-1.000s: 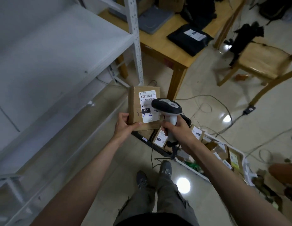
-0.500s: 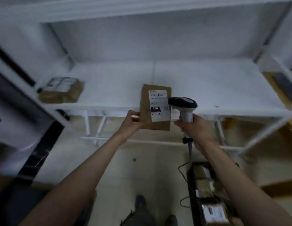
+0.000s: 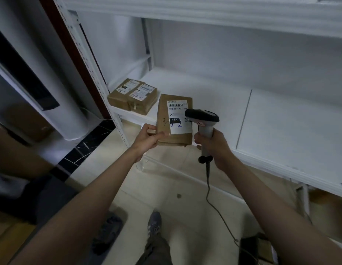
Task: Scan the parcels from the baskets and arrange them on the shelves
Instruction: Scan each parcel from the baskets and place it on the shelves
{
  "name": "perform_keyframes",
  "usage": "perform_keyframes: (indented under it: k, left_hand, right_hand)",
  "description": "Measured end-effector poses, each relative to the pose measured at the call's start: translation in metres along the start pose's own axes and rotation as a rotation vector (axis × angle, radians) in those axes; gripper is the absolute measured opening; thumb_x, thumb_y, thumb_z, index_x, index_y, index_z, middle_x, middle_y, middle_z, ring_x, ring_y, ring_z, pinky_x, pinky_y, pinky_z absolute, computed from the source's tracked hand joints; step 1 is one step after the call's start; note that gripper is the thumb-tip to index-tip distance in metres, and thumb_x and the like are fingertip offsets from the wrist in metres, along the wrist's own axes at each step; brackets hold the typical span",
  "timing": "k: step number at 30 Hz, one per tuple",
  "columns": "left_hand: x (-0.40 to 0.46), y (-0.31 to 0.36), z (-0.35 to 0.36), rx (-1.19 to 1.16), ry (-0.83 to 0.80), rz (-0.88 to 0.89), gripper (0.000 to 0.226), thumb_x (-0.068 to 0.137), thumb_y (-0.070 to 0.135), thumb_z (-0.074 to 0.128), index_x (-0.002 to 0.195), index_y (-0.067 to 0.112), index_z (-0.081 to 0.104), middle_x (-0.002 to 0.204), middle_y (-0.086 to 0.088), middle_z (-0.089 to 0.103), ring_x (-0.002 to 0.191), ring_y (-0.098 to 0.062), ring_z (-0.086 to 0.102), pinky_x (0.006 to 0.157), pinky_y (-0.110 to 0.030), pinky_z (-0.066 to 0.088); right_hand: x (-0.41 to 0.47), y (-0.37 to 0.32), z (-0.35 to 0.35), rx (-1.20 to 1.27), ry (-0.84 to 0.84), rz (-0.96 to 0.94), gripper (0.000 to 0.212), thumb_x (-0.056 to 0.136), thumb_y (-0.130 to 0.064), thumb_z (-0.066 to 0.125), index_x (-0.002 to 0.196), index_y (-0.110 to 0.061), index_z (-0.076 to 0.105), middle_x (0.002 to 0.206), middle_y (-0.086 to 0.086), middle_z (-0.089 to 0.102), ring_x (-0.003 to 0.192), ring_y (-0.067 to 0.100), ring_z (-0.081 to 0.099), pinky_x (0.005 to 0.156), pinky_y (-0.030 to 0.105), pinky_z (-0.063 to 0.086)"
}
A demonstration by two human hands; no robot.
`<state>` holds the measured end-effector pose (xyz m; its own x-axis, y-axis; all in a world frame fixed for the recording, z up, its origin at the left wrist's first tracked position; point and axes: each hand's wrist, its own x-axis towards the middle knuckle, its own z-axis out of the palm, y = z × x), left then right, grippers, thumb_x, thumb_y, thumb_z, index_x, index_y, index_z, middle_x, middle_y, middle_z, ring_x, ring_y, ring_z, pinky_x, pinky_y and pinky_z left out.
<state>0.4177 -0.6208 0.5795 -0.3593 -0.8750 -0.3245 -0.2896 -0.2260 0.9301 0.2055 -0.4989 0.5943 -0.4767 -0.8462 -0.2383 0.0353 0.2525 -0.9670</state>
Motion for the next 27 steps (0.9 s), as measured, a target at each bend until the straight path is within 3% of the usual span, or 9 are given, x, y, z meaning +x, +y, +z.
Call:
perform_keyframes:
  k: [4,9,14,16,20,24,27]
  left_hand:
    - [0.06,0.006,-0.033,0.015,-0.035,-0.015,0.049,0.075,0.038,0.085,0.108,0.024,0.053,0.118,-0.015,0.068,0.114,-0.028,0.066,0.102,-0.043,0.054]
    - [0.135,0.012,-0.065,0.019,-0.079,-0.058,0.047,0.079,0.037,0.085,0.111,0.022,0.053,0.117,-0.012,0.066,0.112,-0.027,0.066,0.1,-0.044,0.055]
    - [0.186,0.013,-0.078,0.095,-0.066,-0.038,0.063,0.078,0.048,0.082,0.124,0.016,0.053,0.121,-0.003,0.066,0.11,-0.021,0.064,0.099,-0.045,0.054]
    - [0.198,0.008,-0.078,0.119,-0.048,-0.031,0.056,0.08,0.048,0.08,0.119,0.017,0.053,0.119,-0.002,0.065,0.107,-0.019,0.064,0.095,-0.04,0.054]
    - [0.212,0.003,-0.075,0.16,-0.004,-0.032,0.043,0.084,0.046,0.077,0.109,0.019,0.056,0.105,0.009,0.064,0.092,-0.003,0.058,0.07,-0.02,0.042]
    - [0.219,-0.003,-0.076,0.209,0.031,0.052,0.029,0.086,0.044,0.076,0.101,0.02,0.072,0.091,0.01,0.07,0.082,0.004,0.06,0.069,-0.014,0.042]
    - [0.217,-0.011,-0.077,0.102,0.036,-0.036,0.028,0.084,0.037,0.08,0.095,0.013,0.071,0.087,0.001,0.07,0.083,-0.015,0.065,0.078,-0.027,0.051]
  right_hand:
    - [0.046,-0.005,0.039,0.05,-0.021,0.041,0.024,0.093,-0.012,0.07,0.115,-0.007,0.064,0.098,0.006,0.069,0.093,0.023,0.066,0.081,0.037,0.061]
    - [0.095,-0.016,0.083,0.117,0.021,0.104,0.012,0.094,-0.008,0.069,0.105,-0.011,0.064,0.097,0.005,0.069,0.092,0.025,0.067,0.089,0.044,0.06]
    - [0.129,-0.02,0.116,0.135,0.087,0.158,0.015,0.093,-0.004,0.067,0.107,-0.01,0.065,0.099,0.006,0.07,0.092,0.024,0.067,0.09,0.045,0.059]
    - [0.14,-0.019,0.124,0.115,0.1,0.172,0.017,0.093,-0.003,0.067,0.107,-0.011,0.065,0.101,0.007,0.07,0.093,0.024,0.067,0.091,0.045,0.058]
    - [0.162,-0.017,0.135,0.076,0.118,0.204,0.023,0.092,-0.004,0.068,0.113,-0.014,0.064,0.113,0.012,0.071,0.104,0.027,0.068,0.09,0.042,0.059]
    - [0.179,-0.01,0.141,0.066,0.131,0.232,0.026,0.092,-0.004,0.068,0.114,-0.017,0.062,0.117,0.01,0.068,0.11,0.029,0.065,0.086,0.04,0.06]
    - [0.187,-0.005,0.148,0.051,0.129,0.256,0.032,0.092,-0.005,0.068,0.123,-0.011,0.061,0.121,0.013,0.067,0.111,0.031,0.064,0.08,0.035,0.059]
